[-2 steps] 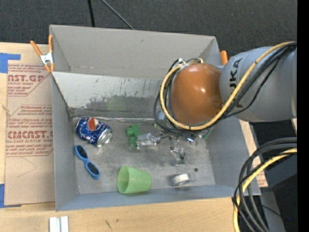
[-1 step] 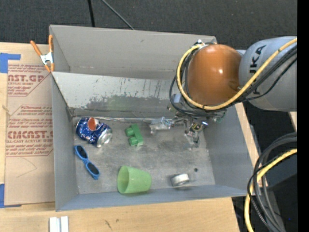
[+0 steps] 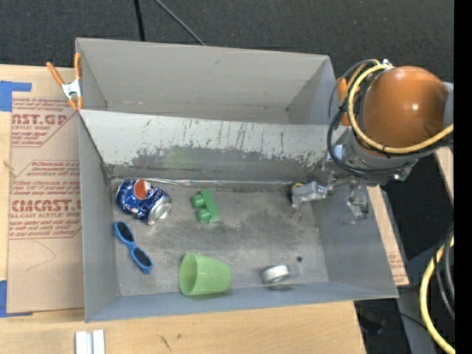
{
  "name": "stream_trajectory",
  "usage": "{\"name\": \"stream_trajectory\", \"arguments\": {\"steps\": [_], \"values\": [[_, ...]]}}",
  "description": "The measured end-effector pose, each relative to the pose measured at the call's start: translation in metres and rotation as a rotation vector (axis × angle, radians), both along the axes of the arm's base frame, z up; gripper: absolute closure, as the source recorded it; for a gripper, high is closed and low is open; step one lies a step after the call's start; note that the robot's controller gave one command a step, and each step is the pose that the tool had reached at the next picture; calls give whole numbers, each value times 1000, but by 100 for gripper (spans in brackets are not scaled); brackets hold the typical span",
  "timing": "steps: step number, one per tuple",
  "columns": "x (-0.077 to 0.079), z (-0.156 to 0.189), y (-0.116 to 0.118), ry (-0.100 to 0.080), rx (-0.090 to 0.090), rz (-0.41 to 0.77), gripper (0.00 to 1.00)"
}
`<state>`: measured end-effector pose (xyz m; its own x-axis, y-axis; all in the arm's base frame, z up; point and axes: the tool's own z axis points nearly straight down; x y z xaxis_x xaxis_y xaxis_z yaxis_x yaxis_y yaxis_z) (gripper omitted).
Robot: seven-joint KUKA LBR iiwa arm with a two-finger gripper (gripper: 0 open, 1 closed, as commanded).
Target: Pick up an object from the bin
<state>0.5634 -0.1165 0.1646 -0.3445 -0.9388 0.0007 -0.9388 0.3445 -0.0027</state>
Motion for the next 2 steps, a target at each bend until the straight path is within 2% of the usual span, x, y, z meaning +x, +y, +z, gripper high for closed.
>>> {"name": "stream_trajectory", "arguments": {"steps": [1,2], "values": [[-77,-45,14,12,6,85,0],[-53,-58,102,2,9,132,0]]}}
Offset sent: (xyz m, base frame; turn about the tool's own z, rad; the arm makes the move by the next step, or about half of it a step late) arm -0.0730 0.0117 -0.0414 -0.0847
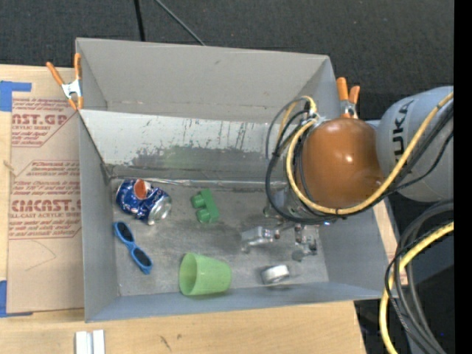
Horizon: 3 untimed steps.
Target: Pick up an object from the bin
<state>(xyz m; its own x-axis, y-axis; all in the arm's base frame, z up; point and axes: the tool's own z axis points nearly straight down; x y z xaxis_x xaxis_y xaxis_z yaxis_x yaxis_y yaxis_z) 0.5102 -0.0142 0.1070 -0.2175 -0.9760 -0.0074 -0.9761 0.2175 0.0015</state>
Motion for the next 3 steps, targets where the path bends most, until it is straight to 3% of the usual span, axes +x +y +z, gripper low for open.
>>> {"name": "stream_trajectory", "arguments": {"steps": [1,2,3], "values": [[-31,-22,-10,4,-5,68,0],[-19,-38,-27,1,-6,93,0],[-29,-38,-69,0,-6,241,0]]}}
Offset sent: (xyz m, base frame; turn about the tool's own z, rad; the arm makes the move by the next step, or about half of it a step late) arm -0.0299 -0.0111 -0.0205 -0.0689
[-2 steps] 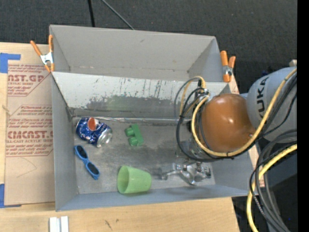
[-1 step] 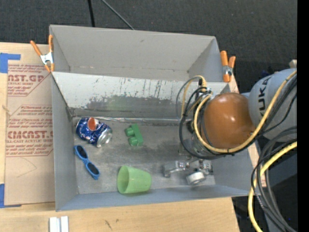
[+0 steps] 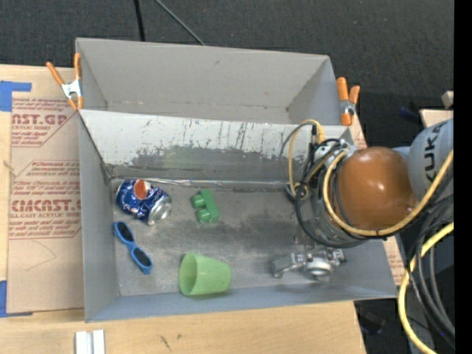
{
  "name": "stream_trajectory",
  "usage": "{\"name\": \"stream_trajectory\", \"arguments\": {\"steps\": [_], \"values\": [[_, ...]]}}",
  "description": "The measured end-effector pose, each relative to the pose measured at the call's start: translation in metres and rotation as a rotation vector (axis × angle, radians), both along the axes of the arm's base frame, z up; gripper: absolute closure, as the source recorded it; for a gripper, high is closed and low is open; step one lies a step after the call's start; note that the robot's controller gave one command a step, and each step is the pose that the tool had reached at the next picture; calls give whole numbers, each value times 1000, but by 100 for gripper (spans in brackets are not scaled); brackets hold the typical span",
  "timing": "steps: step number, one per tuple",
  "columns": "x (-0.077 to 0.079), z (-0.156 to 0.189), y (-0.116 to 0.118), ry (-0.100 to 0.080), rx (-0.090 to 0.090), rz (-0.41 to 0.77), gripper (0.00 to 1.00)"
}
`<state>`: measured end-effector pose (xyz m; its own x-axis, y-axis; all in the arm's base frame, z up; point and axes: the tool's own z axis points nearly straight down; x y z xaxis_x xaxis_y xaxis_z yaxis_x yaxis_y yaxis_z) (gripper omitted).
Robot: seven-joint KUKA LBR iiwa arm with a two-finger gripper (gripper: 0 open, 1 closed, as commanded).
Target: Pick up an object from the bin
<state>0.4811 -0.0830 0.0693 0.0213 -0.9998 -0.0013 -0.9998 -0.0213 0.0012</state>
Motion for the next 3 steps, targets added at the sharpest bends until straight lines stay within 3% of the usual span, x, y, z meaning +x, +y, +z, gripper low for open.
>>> {"name": "stream_trajectory", "arguments": {"steps": [1,2,3], "values": [[26,7,4,-1,2,216,0],[4,2,-18,-13,16,186,0],[3,1,-26,-3,2,181,100]]}}
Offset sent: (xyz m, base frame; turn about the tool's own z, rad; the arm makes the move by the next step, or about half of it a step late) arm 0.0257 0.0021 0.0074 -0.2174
